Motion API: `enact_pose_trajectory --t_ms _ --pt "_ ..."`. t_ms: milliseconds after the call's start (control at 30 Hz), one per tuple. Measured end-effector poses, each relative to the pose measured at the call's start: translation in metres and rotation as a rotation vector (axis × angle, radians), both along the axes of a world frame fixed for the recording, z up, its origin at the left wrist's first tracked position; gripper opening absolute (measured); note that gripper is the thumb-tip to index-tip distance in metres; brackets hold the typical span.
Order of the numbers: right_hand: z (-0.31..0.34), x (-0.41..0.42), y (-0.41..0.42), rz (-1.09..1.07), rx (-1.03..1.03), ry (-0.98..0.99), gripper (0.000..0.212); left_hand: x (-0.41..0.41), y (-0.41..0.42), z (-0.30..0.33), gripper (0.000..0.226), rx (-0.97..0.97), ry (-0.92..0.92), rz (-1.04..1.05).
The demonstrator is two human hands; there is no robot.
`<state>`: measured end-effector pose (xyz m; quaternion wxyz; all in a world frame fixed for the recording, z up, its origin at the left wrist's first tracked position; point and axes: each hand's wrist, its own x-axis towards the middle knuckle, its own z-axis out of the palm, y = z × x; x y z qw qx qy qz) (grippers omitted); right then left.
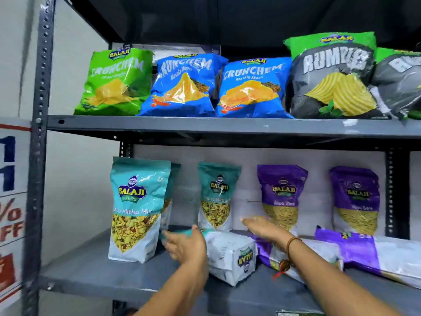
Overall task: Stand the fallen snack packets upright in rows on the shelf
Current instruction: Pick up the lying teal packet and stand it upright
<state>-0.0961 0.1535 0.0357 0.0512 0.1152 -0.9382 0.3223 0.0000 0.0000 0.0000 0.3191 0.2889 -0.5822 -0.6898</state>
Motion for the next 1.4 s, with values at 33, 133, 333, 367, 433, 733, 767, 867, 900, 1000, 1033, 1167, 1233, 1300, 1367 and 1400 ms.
enact_pose_trajectory --t_ms 33,133,333,367,433,733,767,867,900,1000,1033,1167,1233,1300,1367,1400 --pt "-0.004 -0.009 -0.01 -0.001 -0.028 -0.12 0.046 -0.004 -0.006 -0.007 0.087 0.066 -0.063 -0.026" --pt "-0.011 -0.026 -0.022 0.063 0.049 -0.243 0.056 -0.019 -0.018 -0.027 0.082 0.255 -0.104 -0.14" --pt "-0.021 -0.06 -0.041 0.098 0.09 -0.357 0.052 -0.042 -0.025 -0.045 0.047 0.317 -0.085 -0.401" --pt "-0.022 -0.063 -0.042 0.121 0.052 -0.378 0.052 -0.046 -0.027 -0.047 0.043 0.308 -0.09 -0.44" --pt "-0.024 -0.066 -0.044 0.166 -0.015 -0.426 0.054 -0.05 -0.033 -0.05 0.039 0.294 -0.068 -0.511" --pt "-0.03 -0.047 -0.034 0.207 -0.481 -0.211 0.037 -0.045 -0.042 -0.028 0.031 0.333 0.22 -0.519" --pt "-0.029 -0.045 -0.033 0.217 -0.566 -0.147 0.034 -0.046 -0.044 -0.022 0.033 0.3 0.254 -0.545" --pt "-0.023 -0.039 -0.031 0.263 -0.707 0.077 0.04 -0.055 -0.047 -0.001 0.039 0.158 0.358 -0.625" --pt "-0.021 -0.037 -0.031 0.279 -0.739 0.156 0.034 -0.059 -0.049 0.006 0.039 0.113 0.394 -0.652" --pt "-0.02 -0.031 -0.035 0.264 -0.77 0.356 0.014 -0.076 -0.061 0.018 0.031 -0.035 0.44 -0.672" --pt "-0.024 -0.03 -0.036 0.243 -0.775 0.4 0.012 -0.082 -0.064 0.017 0.03 -0.06 0.443 -0.685" --pt "-0.061 -0.03 -0.04 0.13 -0.73 0.439 0.014 -0.096 -0.075 -0.015 0.028 -0.031 0.361 -0.768" --pt "-0.075 -0.028 -0.041 0.104 -0.735 0.415 0.013 -0.103 -0.081 -0.033 0.031 0.005 0.341 -0.783" --pt "-0.074 -0.022 -0.042 0.089 -0.741 0.422 0.015 -0.11 -0.086 -0.036 0.032 0.046 0.339 -0.82" --pt "-0.069 -0.014 -0.044 0.007 -0.729 0.482 0.026 -0.114 -0.089 -0.031 0.031 0.083 0.34 -0.878" --pt "-0.069 -0.007 -0.045 -0.056 -0.721 0.527 0.034 -0.113 -0.091 -0.029 0.031 0.112 0.357 -0.891"
